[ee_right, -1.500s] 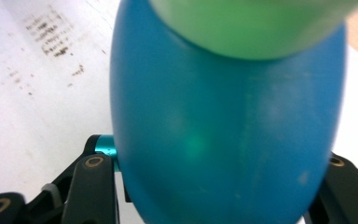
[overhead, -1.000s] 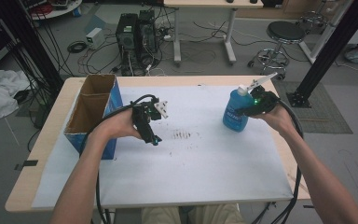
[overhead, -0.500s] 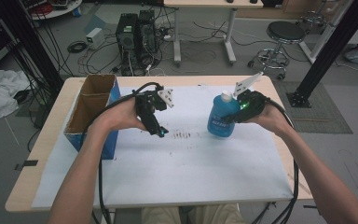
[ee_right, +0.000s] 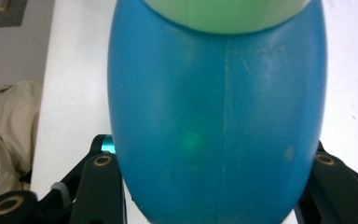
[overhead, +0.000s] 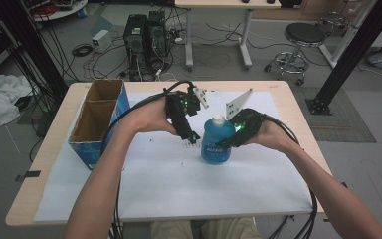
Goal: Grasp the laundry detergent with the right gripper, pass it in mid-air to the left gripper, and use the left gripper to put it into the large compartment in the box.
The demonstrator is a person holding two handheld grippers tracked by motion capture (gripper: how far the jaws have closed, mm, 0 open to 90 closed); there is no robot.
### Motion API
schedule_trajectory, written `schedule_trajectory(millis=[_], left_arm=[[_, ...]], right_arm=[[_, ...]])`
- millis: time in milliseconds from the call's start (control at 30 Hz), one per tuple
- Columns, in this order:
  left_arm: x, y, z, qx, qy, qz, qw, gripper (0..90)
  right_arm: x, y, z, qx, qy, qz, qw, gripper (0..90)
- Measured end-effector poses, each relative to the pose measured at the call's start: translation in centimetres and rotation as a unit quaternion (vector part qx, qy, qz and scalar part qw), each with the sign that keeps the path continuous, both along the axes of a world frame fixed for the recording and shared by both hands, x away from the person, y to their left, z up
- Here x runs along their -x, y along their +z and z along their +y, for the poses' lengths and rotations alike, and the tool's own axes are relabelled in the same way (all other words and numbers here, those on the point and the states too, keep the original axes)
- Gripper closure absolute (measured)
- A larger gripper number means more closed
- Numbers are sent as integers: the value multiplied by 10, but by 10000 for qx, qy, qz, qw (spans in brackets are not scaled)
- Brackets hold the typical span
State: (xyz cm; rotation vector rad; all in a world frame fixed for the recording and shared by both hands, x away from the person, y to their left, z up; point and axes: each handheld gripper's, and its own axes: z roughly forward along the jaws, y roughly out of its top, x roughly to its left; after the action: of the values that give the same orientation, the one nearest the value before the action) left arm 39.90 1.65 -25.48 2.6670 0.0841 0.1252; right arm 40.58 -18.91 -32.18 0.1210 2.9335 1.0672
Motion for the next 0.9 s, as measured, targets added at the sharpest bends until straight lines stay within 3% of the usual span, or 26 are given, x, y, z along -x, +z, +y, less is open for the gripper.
schedule_trajectory(millis=[300, 900], left_arm=[[2, -7, -24, -93, -132, 52, 9999, 149], [2, -15, -29, -58, -173, 90, 9998, 183]], right_arm=[[5, 0, 15, -41, 181, 19, 9998, 472], [6, -2, 19, -46, 177, 71, 9998, 469]])
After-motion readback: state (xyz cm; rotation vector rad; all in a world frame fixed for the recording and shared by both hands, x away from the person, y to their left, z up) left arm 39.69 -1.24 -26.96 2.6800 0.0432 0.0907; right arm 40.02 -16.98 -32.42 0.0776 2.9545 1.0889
